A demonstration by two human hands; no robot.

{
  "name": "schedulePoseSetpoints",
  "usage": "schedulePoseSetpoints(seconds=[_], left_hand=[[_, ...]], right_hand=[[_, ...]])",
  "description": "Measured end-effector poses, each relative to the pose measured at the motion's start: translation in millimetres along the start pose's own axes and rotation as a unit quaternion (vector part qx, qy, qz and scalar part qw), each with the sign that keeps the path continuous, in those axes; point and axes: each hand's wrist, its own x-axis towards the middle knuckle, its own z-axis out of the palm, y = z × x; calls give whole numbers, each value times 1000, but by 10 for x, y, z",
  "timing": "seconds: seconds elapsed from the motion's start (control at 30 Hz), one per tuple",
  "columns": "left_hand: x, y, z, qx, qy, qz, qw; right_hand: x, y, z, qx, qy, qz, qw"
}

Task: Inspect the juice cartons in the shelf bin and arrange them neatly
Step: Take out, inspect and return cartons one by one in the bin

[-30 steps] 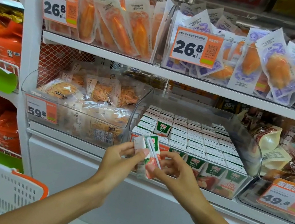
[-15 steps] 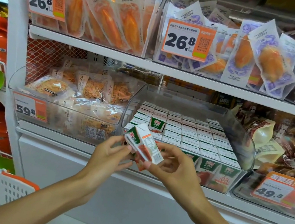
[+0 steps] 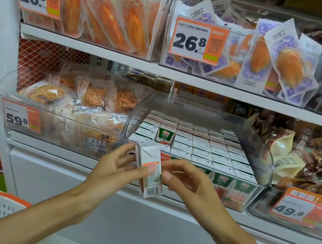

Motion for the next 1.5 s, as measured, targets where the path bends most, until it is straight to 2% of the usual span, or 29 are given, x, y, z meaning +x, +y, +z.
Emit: schedulePoseSetpoints(seconds=[0.17, 0.27, 0.5, 0.67, 0.8, 0.87, 0.97, 1.13, 1.3, 1.4, 1.5], left_hand=[[-31, -34, 58, 127, -43, 116, 984], [-52, -44, 89, 164, -37, 165, 972], [-25, -71, 109, 172, -28, 178, 968], [-10, -60, 96, 85, -31, 90, 992], [14, -39, 111, 7, 2, -5, 1000], [12, -33, 104, -26, 4, -39, 999], [-7, -12, 78, -56, 8, -76, 996], [-24, 30, 85, -138, 3, -141, 980], [-24, 61, 60, -257, -37, -243, 935], [-36, 90, 40, -213, -89, -290, 929], [-37, 50, 38, -135, -109, -314, 933]], right_hand=[[17, 33, -67, 71, 22, -4, 997], [12, 56, -73, 94, 38, -21, 995], [4, 84, -105, 89, 36, -42, 995], [5, 80, -102, 54, 6, -71, 996], [-1, 87, -86, -76, -44, -84, 993], [0, 92, -87, -102, -59, -86, 989], [9, 86, -79, -96, -73, -82, 989], [31, 95, -55, -52, -38, -73, 995], [26, 92, -43, 9, 23, -39, 999], [36, 79, -54, 58, 72, 47, 995], [33, 76, -63, 71, 76, 127, 986]])
